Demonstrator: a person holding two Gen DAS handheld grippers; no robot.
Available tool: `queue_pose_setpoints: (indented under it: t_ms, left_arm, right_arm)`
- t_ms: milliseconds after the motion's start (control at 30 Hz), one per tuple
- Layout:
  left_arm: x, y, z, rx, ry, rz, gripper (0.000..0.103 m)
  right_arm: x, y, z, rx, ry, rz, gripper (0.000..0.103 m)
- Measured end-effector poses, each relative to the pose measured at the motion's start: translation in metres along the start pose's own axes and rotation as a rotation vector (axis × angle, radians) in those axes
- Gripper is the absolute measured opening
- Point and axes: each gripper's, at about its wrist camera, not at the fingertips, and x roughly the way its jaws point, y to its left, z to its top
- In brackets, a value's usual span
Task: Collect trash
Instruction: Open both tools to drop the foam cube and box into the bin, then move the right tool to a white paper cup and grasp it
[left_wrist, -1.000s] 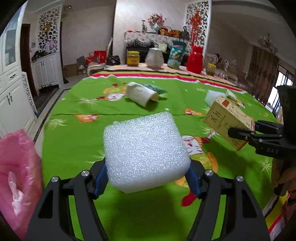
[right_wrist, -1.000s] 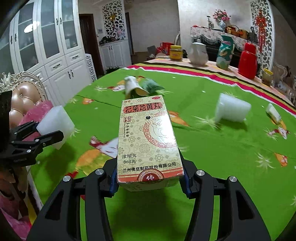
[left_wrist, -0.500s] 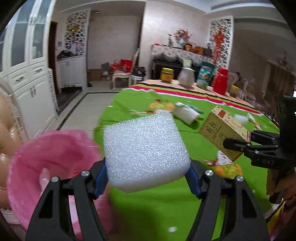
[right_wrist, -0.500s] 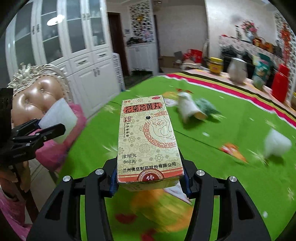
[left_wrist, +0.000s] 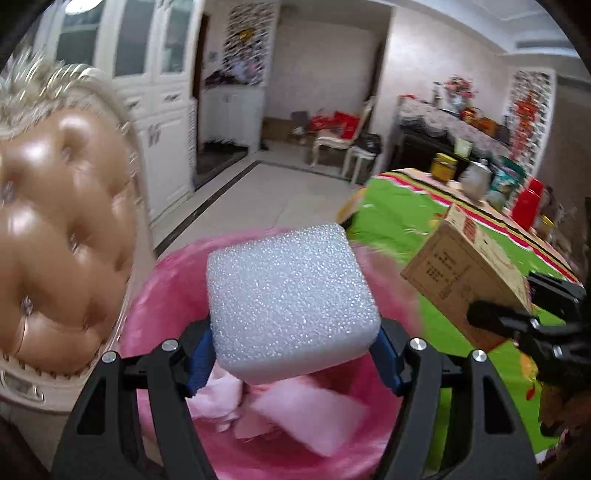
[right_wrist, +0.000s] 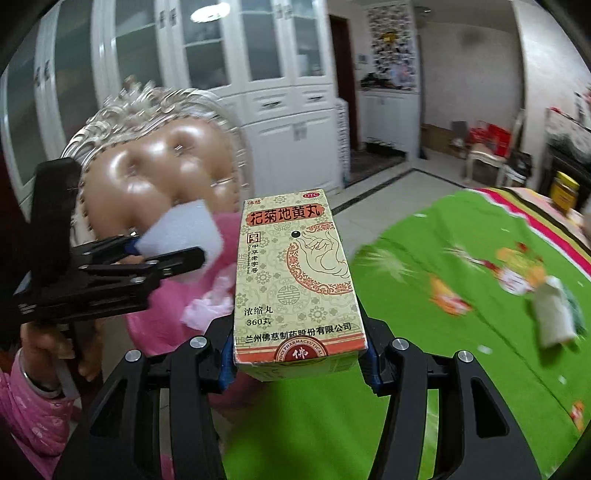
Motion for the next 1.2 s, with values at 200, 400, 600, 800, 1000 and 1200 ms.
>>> queue_pose_setpoints:
  t_ms: [200, 400, 600, 800, 1000, 1200]
  left_arm:
    - [0.014, 0.032, -0.006, -0.046, 0.035, 0.048, 0.070]
    - [0.018, 0.037, -0.013, -0.026, 0.045, 0.086, 0.072]
    - [0.012, 0.038, -0.019, -0.002, 0.037, 0.115, 0.089]
    - [0.002, 0.023, -0.024, 0.055, 0.014, 0.150, 0.098]
    - [-0.012, -0.002, -0.019, 0.043, -0.051, 0.129, 0.098]
    - [-0.014, -0.056, -0.017, 0.109, -0.049, 0.037, 0.098]
  right_arm:
    - [0.034, 0.022, -0.001, 0.001, 0.047, 0.041, 0.052]
    - [0.044, 0.024, 0.001, 0.036, 0.044, 0.075, 0.053]
    - [0.036, 0.024, 0.000, 0.040, 0.023, 0.086, 0.074]
    - [0.007, 0.016, -0.006, 0.024, 0.008, 0.050, 0.074]
    - [-0.042, -0.007, -0.030, 0.001, 0.013, -0.050, 0.082]
    - [-0.097, -0.054, -0.063, 0.079, -0.029, -0.182, 0.086]
